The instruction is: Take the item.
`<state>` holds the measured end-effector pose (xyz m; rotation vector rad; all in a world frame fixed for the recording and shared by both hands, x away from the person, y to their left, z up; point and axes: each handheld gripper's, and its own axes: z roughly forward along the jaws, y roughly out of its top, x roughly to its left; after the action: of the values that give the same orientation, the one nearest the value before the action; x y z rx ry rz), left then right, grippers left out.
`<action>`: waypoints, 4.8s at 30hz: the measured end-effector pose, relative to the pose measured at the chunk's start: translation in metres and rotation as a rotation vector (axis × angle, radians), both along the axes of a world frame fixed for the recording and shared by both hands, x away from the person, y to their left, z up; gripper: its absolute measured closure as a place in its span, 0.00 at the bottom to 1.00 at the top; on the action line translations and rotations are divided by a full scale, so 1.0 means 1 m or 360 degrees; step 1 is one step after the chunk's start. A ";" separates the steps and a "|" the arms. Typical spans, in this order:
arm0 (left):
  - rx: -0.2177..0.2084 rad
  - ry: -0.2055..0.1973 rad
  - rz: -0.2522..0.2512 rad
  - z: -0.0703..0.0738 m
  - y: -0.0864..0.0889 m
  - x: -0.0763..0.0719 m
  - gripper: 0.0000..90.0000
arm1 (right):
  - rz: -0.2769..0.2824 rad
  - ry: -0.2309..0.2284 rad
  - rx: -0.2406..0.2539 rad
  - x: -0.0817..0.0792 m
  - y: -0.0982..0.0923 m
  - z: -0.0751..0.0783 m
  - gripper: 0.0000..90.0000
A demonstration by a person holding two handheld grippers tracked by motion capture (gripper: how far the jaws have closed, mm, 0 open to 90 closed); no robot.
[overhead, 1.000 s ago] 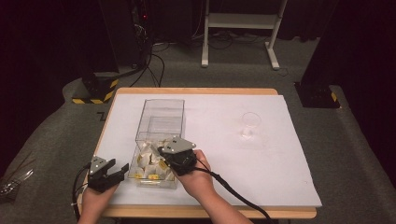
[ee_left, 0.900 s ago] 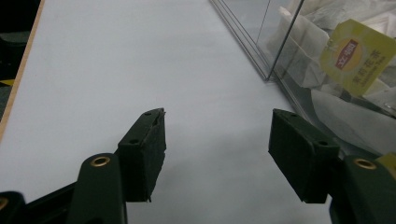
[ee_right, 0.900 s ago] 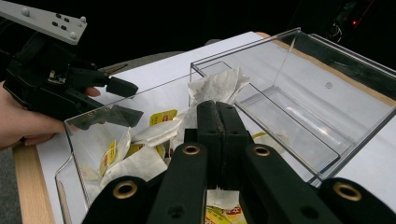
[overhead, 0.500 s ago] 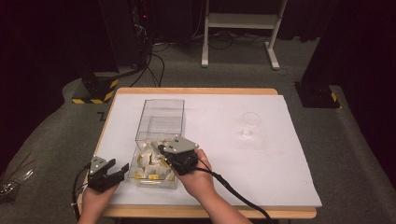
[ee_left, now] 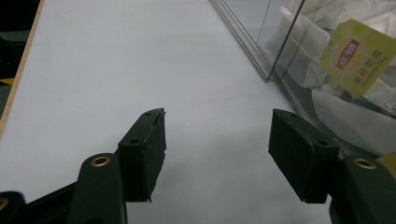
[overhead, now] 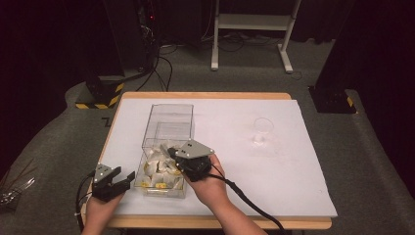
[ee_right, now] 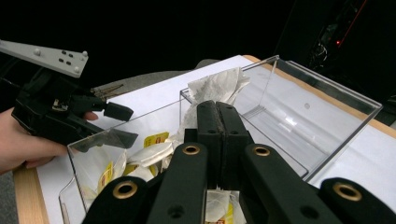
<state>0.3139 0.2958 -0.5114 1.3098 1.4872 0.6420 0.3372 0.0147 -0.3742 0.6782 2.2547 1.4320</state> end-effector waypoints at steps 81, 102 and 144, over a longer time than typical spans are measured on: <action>-0.0014 -0.0022 0.0013 0.000 -0.002 -0.001 0.41 | -0.0439 -0.0106 -0.0044 0.042 -0.113 0.006 1.00; -0.0002 -0.0017 0.0003 0.000 -0.001 -0.001 0.41 | -0.0606 -0.0128 -0.0060 0.068 -0.145 0.008 1.00; -0.0027 -0.0027 0.0013 0.000 -0.001 -0.001 0.41 | -0.0946 -0.0156 -0.0051 0.119 -0.202 0.029 1.00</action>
<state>0.3127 0.2945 -0.5114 1.2831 1.4819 0.6432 0.4567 -0.1875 -0.3451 1.1212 1.7787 1.1002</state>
